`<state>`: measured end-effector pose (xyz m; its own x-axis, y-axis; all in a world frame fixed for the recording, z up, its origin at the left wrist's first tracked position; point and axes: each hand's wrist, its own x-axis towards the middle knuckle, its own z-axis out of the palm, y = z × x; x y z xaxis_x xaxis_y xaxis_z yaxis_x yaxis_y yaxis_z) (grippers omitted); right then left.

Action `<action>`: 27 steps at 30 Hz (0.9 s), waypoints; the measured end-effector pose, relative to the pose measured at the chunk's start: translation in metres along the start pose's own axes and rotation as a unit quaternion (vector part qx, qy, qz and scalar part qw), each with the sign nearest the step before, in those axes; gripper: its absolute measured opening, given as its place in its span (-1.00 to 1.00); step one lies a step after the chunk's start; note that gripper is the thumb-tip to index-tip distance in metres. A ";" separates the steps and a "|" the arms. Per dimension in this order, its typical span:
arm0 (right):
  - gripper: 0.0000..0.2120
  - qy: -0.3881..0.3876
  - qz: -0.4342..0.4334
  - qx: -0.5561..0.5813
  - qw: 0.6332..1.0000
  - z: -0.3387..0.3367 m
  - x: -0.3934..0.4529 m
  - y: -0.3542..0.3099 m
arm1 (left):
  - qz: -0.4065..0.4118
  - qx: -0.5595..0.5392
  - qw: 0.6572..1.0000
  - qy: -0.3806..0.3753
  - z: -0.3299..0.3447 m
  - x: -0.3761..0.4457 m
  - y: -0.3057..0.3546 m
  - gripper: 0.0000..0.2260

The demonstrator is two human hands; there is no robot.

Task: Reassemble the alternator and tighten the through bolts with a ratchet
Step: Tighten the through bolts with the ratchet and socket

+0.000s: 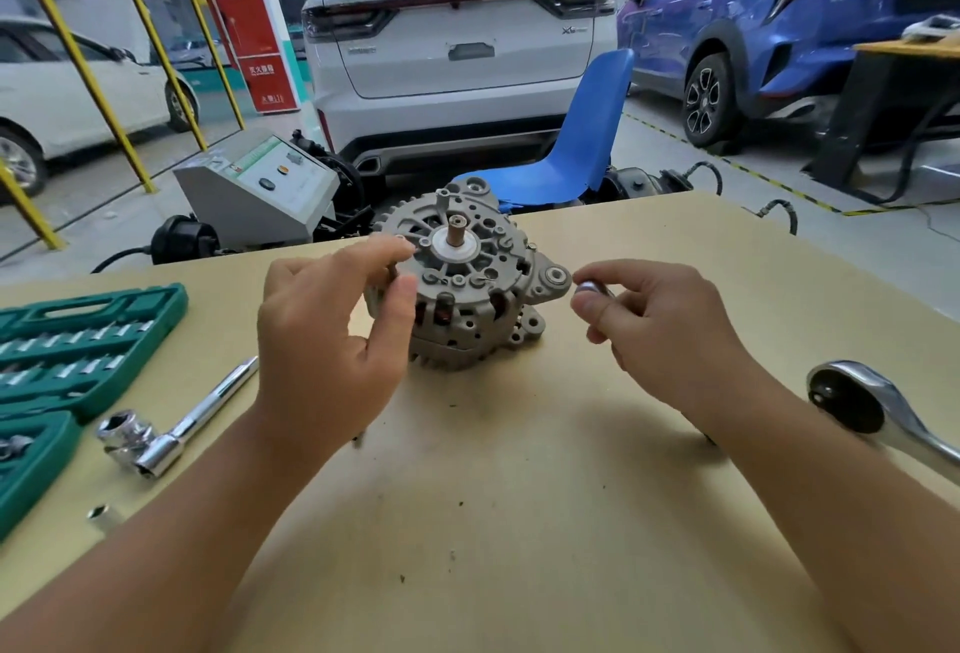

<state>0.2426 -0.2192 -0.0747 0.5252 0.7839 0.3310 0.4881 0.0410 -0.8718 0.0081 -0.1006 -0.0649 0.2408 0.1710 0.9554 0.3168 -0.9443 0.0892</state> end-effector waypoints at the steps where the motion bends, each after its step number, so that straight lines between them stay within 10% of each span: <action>1: -0.82 -0.005 -0.002 -0.006 1.000 0.001 0.000 0.000 | 0.009 -0.028 1.000 -0.009 0.000 0.001 0.001 -0.87; 27: -0.81 -0.061 0.069 -0.016 0.996 0.000 -0.008 -0.009 | 0.029 -0.056 0.997 -0.052 0.023 -0.008 0.016 -0.94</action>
<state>0.2338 -0.2258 -0.0701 0.5013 0.8503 0.1599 0.4396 -0.0911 -0.8935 0.0321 -0.1104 -0.0774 0.3505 0.1378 0.9264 0.1960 -0.9780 0.0713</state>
